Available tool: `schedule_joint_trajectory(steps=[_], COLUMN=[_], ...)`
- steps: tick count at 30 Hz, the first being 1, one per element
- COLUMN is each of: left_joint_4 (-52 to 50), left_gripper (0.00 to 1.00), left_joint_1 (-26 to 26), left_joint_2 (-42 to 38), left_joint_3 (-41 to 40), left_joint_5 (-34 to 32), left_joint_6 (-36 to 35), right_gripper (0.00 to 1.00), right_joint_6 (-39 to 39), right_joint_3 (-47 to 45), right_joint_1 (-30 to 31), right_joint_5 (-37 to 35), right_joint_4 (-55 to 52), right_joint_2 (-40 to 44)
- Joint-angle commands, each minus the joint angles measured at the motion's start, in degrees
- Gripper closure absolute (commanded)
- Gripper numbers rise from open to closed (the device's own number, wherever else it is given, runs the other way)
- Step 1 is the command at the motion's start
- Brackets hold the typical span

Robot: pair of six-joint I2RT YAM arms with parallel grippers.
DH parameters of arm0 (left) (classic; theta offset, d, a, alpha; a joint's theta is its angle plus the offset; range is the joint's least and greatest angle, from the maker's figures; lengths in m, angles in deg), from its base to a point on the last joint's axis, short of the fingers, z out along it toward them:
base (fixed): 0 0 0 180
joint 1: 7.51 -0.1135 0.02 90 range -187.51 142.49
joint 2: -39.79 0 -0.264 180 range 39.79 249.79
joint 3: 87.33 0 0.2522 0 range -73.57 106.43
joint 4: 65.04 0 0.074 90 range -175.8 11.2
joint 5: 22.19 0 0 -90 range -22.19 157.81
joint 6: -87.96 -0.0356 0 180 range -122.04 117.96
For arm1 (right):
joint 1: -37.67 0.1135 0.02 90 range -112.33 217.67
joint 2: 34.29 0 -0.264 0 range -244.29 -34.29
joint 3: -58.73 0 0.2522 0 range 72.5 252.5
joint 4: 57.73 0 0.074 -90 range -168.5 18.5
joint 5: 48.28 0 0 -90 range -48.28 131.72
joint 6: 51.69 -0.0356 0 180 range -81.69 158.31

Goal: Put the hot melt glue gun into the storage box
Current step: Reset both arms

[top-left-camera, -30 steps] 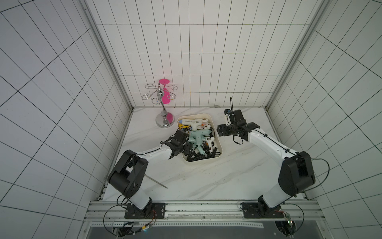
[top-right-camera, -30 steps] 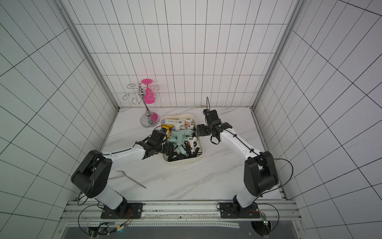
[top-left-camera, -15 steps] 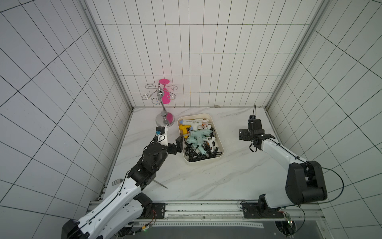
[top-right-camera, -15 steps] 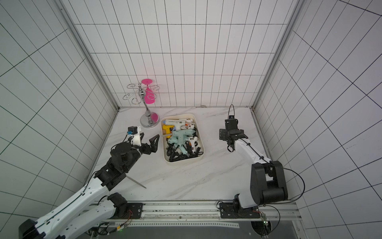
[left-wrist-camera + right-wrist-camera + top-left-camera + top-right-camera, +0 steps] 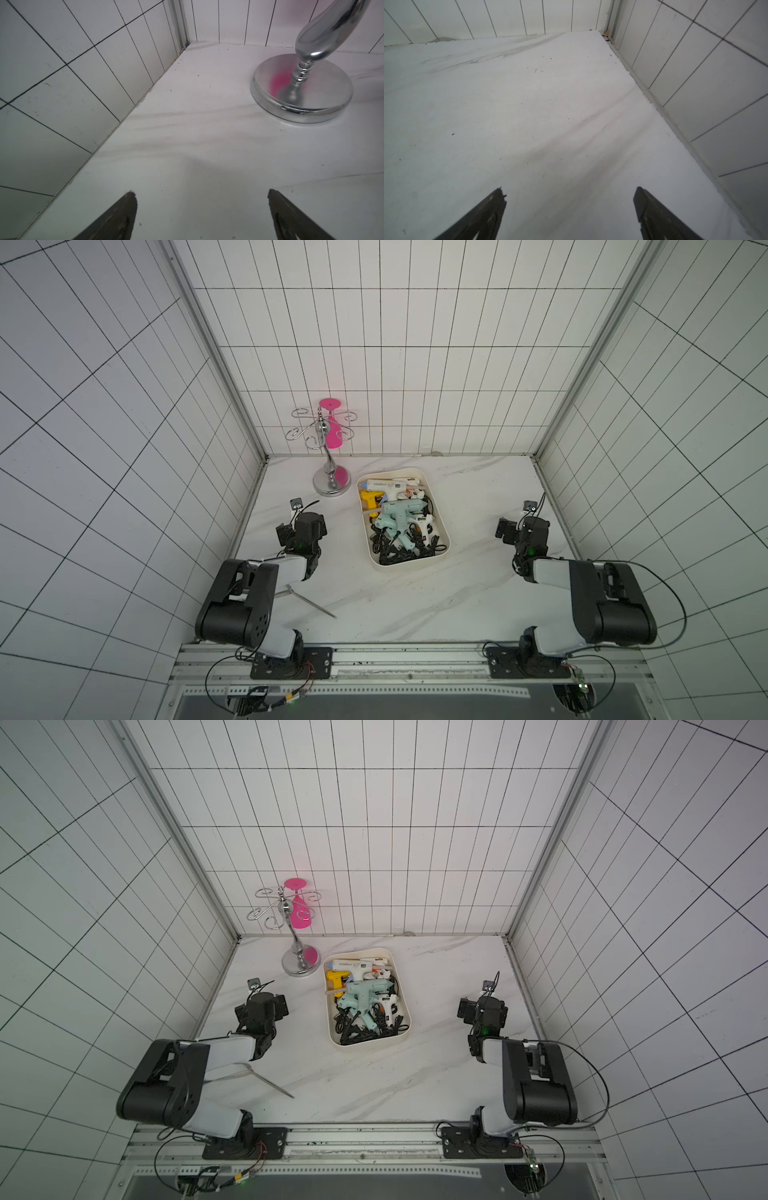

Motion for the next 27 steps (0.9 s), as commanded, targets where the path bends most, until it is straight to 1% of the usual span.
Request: schedule_joint_trajectory(steps=[1,2,3,4,5,6,7,9,11,14,22,27], left_joint_4=[16.1,17.2,17.7,16.7,14.5,12.7,13.7,13.9,12.8,13.7,13.6,13.5], left_gripper=[0.01,0.01,0.01,0.01,0.01,0.01,0.01,0.01,0.01,0.01,0.01,0.01], left_joint_1=[-3.7,-4.0,-4.8,-5.8,-6.1,-6.1,-6.1,-6.2,-6.0,-5.7,-5.7,-5.7], left_joint_2=[1.7,2.9,3.3,3.2,2.6,2.0,2.4,2.9,2.4,2.2,2.3,2.3], left_joint_3=[-2.4,-2.4,-2.2,-1.8,-1.3,-0.8,-1.1,-0.8,-0.6,-1.1,-1.0,-1.0], left_joint_5=[11.5,13.8,15.8,18.1,18.9,19.4,19.4,18.4,16.7,15.8,15.9,15.8], left_joint_6=[-2.4,-3.3,-3.1,-2.6,-2.3,-2.4,-2.6,-2.0,-1.5,-1.6,-1.6,-1.6], right_gripper=[0.0,0.01,0.01,0.01,0.01,0.01,0.01,0.01,0.01,0.01,0.01,0.01], right_joint_6=[1.9,1.5,1.0,0.2,-0.2,0.0,-0.2,-0.2,-0.1,-0.2,-0.2,-0.2], right_joint_3=[-1.7,-1.6,0.5,2.1,1.3,0.8,1.8,1.5,1.8,1.8,2.7,1.7], right_joint_1=[-1.2,-1.3,-1.3,-1.4,-2.0,-2.0,-2.1,-2.4,-2.3,-2.3,-2.4,-2.4], right_joint_5=[7.4,6.6,5.1,4.5,5.3,4.9,5.2,5.4,5.4,5.6,5.8,5.7], right_joint_4=[12.7,13.2,5.3,3.2,7.6,7.1,3.7,6.2,4.4,5.1,3.8,4.9], right_joint_2=[-1.0,-1.8,-0.1,-0.3,-1.6,-1.1,-0.5,-1.3,-0.8,-1.1,-1.6,-0.8])
